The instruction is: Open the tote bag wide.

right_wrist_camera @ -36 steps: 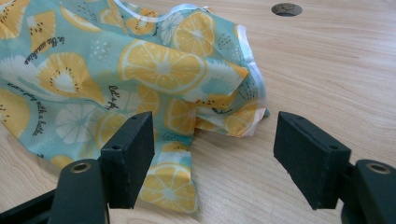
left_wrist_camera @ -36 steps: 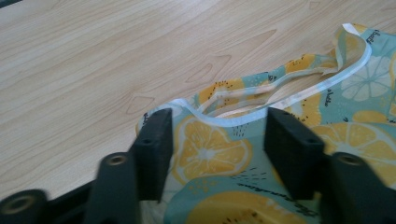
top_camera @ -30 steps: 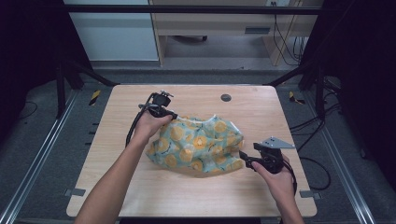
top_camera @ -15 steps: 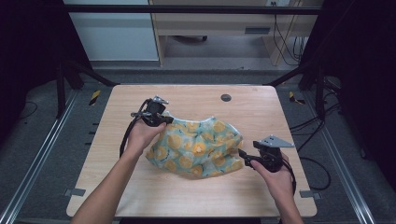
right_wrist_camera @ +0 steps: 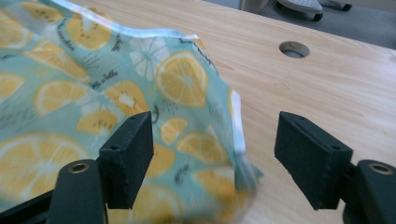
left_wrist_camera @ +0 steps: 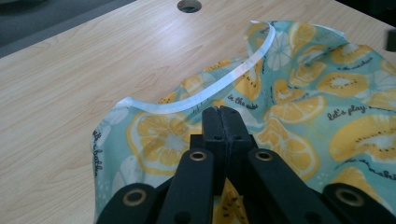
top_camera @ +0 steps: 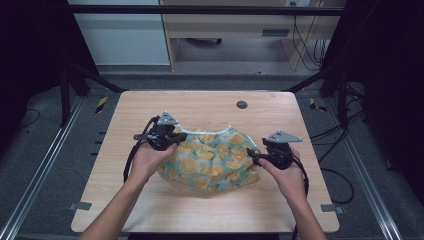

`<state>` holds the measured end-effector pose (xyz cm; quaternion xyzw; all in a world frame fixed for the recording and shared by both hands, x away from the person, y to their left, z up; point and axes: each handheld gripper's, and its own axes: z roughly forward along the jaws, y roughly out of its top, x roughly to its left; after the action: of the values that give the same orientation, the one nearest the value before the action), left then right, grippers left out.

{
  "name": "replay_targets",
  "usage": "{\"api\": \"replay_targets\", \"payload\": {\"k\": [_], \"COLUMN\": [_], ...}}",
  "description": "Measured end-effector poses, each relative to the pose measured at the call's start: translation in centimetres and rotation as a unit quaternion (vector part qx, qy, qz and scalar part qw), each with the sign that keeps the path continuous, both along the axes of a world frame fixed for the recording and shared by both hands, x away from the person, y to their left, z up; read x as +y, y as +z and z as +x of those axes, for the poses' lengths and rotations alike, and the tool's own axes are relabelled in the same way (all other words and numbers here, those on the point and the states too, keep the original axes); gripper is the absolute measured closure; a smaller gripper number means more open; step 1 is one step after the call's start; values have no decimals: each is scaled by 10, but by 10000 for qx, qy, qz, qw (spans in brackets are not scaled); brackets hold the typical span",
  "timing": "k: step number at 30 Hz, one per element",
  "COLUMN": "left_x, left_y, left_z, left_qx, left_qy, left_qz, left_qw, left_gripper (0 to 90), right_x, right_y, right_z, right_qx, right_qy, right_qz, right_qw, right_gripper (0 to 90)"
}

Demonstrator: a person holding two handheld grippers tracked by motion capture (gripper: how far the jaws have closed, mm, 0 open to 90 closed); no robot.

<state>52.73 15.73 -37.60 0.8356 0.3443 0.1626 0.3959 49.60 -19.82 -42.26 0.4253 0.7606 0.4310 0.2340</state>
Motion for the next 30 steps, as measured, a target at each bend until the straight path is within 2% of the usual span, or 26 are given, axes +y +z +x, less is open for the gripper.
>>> {"api": "replay_targets", "payload": {"k": [1, 4, 5, 8, 9, 11, 14, 15, 16, 17, 18, 19, 20, 21, 22, 27, 30], "left_x": [1, 2, 3, 4, 4, 5, 4, 3, 3, 3, 4, 5, 5, 7, 7, 14, 19], "left_y": [-1, -2, -2, -2, -2, -2, -1, -1, -1, 0, 0, 0, 0, 1, 1, -3, -8], "left_z": [-5, -9, -13, -14, -14, -14, -15, -16, -16, -17, -19, -21, -21, -26, -26, -44, -53], "left_qx": [-13, -29, -33, -50, -31, -37, -33, -47, -47, -47, -60, -68, -68, -92, -92, -162, -187], "left_qy": [-21, -46, -65, -71, -59, -53, -88, -107, -107, -110, -116, -140, -140, -168, -168, -227, -226], "left_qz": [-16, -19, -11, -9, -50, -61, -59, -60, -60, -81, -86, -101, -101, -110, -110, -181, -221], "left_qw": [10000, 10000, 10000, 10000, 10000, 10000, 9999, 9999, 9999, 9999, 9999, 9998, 9998, 9998, 9998, 9994, 9993], "left_gripper": [900, 900, 900, 900, 900, 900, 900, 900, 900, 900, 900, 900, 900, 900, 900, 900, 900], "right_x": [6, 11, 17, 23, 29, 30, 36, 39, 39, 40, 40, 40, 40, 39, 38, 35, 33], "right_y": [1, 1, 1, 0, -1, -1, -4, -6, -6, -9, -9, -9, -9, -7, -5, 5, 11], "right_z": [9, 19, 27, 34, 40, 42, 48, 50, 50, 50, 49, 48, 48, 44, 41, 27, 9], "right_qx": [20, 20, 24, 12, 85, 84, 115, 124, 124, 191, 231, 248, 248, 248, 239, 156, 51], "right_qy": [83, 144, 271, 388, 496, 511, 620, 641, 641, 713, 756, 811, 811, 915, 965, 1086, 1202], "right_qz": [-71, -41, -110, -213, -250, -287, -482, -528, -528, -644, -683, -711, -711, -692, -649, -515, -395], "right_qw": [9999, 9999, 9996, 9990, 9984, 9982, 9968, 9965, 9965, 9952, 9945, 9939, 9939, 9931, 9929, 9926, 9919], "right_gripper": [269, 262, 247, 246, 249, 257, 346, 510, 510, 636, 716, 769, 769, 869, 897, 900, 900]}}
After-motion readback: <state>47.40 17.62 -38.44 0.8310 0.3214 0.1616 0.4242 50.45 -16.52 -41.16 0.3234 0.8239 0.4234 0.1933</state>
